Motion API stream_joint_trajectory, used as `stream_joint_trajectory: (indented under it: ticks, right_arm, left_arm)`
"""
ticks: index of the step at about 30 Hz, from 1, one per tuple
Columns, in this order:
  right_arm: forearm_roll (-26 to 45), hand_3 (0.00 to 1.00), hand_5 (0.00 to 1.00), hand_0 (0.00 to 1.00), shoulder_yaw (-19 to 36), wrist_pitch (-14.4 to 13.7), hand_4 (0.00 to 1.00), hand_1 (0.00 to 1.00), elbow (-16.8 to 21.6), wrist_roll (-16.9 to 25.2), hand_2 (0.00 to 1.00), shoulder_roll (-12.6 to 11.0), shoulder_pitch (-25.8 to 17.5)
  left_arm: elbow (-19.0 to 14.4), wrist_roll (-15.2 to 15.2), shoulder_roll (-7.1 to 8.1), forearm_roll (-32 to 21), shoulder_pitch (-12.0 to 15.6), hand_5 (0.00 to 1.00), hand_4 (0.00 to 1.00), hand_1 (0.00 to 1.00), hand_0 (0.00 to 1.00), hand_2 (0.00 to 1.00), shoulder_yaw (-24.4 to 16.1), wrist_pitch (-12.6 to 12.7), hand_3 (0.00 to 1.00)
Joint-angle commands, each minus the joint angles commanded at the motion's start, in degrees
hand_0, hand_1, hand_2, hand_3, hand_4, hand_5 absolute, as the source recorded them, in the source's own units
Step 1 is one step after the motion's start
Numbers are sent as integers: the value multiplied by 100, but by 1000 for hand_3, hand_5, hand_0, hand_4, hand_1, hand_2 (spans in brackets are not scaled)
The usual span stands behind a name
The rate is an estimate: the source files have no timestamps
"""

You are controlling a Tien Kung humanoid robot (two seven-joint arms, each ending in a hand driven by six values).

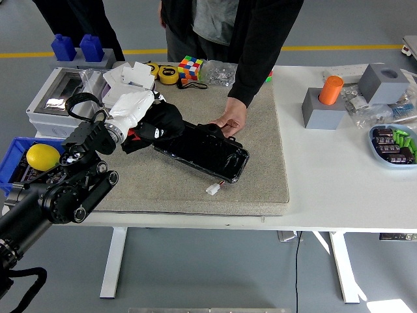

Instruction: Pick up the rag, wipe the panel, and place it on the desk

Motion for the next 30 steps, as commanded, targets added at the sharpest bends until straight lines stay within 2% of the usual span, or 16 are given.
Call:
stream_joint_trajectory:
  ticks: [10, 20, 26, 30]
  right_arm:
    - [-8, 545, 381, 593, -1, 2, 942, 609, 1, 3, 561, 3, -6]
    - [1, 546, 380, 593, -24, 2, 943, 609, 2, 8, 562, 1, -10]
    - [-1, 546, 380, 593, -39, 5, 943, 609, 4, 4, 561, -1, -3]
    - [-2, 547, 380, 593, -40, 4, 944, 609, 8, 6, 561, -6, -3]
  left_arm:
    - [-477, 77, -69, -320, -47, 2, 725, 314, 243, 412, 721, -25, 558]
    - [-901, 109, -229, -558, -90, 2, 726, 305, 242, 409, 1542, -14, 557]
    - [-938, 135, -348, -653, -186, 2, 726, 304, 242, 408, 1976, -26, 557]
    - [-958, 120, -391, -684, -218, 2, 727, 303, 241, 408, 2098, -16, 557]
